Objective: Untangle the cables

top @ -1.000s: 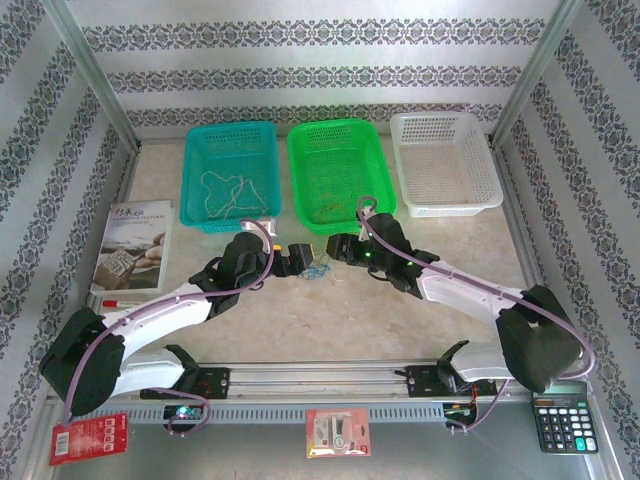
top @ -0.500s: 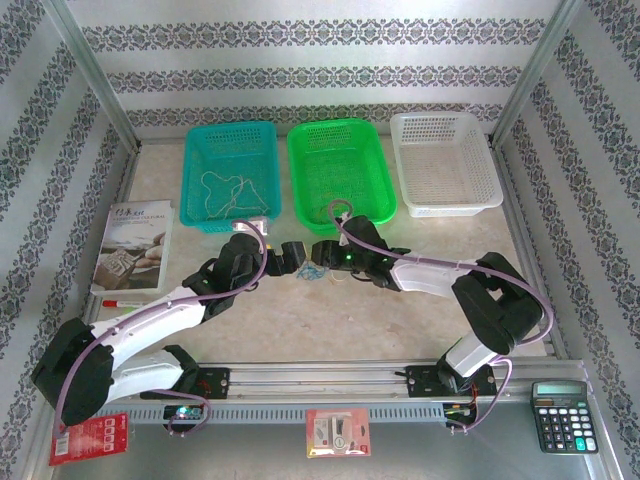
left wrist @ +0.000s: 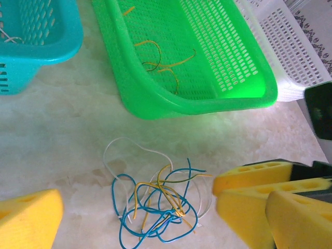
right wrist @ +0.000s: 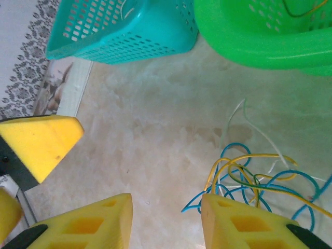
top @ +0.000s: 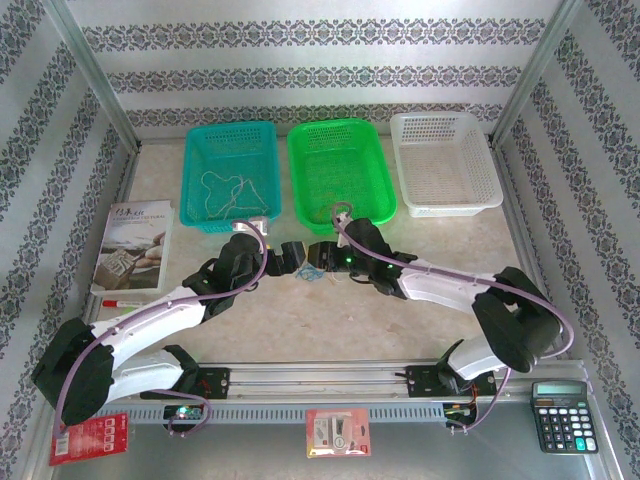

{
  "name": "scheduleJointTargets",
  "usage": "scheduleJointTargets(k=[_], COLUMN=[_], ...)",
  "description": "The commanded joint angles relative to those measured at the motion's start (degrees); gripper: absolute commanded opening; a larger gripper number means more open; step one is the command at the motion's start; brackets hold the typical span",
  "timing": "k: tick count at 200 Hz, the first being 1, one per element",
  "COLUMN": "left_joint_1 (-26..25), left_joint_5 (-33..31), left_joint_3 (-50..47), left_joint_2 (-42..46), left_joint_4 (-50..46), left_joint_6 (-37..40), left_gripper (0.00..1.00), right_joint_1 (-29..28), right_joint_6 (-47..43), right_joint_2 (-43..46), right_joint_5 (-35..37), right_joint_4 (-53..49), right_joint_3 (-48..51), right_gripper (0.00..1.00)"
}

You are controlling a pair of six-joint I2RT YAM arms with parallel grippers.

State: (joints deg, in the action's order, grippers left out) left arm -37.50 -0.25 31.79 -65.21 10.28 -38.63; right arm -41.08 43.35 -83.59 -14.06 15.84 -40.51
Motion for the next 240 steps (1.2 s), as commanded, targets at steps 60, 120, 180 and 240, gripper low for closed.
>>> scheduleJointTargets(k=[60,120,180,240], left_joint_1=[0.13,0.14,0.10,0.14], left_joint_5=[1.42,1.81,1.85,1.90], left_joint_3=[0.18,0.17,-0.07,-0.10], left_joint_2=[-2.02,-2.03,-1.98,-1.55], left_joint_4=[0.91,0.76,0.95,0.87], left_joint_6=[0.12,0.22,0.01,-0.14], left_gripper=[1.00,1.00,1.00,1.00], right_joint_1=[2.53,3.00,1.43,1.39], right_joint_6=[2.77,7.82,12.68,15.74], right_joint_2=[1.79,-0.19,-1.76,-5.97], right_joint_5=[1.68,-1.35,-1.84,-1.89], right_joint_4=[1.78,7.80,13.68,19.84], right_joint_3=[5.40,7.19,9.12,9.44], right_gripper=[0.42,0.50,0.51,0.51])
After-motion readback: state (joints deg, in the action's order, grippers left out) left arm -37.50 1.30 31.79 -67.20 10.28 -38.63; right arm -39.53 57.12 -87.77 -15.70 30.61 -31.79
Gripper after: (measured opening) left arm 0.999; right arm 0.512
